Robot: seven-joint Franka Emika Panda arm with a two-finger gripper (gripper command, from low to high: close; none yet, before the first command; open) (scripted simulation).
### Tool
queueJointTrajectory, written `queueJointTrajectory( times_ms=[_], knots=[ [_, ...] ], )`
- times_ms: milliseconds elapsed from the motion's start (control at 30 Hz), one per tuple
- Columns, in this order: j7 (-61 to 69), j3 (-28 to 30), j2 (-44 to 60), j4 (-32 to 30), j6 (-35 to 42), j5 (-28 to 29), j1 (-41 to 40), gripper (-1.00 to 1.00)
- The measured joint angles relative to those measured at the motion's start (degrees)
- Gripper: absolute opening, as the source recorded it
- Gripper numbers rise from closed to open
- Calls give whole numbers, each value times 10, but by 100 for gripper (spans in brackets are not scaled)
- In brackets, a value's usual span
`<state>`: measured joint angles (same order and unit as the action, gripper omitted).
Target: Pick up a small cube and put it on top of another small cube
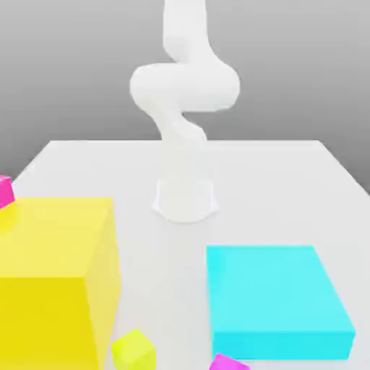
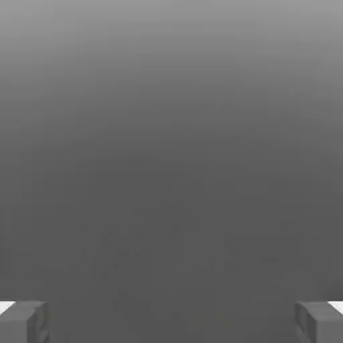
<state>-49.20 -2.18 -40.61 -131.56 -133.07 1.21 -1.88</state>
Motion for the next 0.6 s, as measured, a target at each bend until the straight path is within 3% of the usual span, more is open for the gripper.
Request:
queueJointTrajectory(
  times_ms=[300, 600],
  knots=[
    [-131, -69, 191, 8, -47, 56, -55, 0],
    [-260, -96, 378, 16, -92, 112, -68, 0]
  ],
)
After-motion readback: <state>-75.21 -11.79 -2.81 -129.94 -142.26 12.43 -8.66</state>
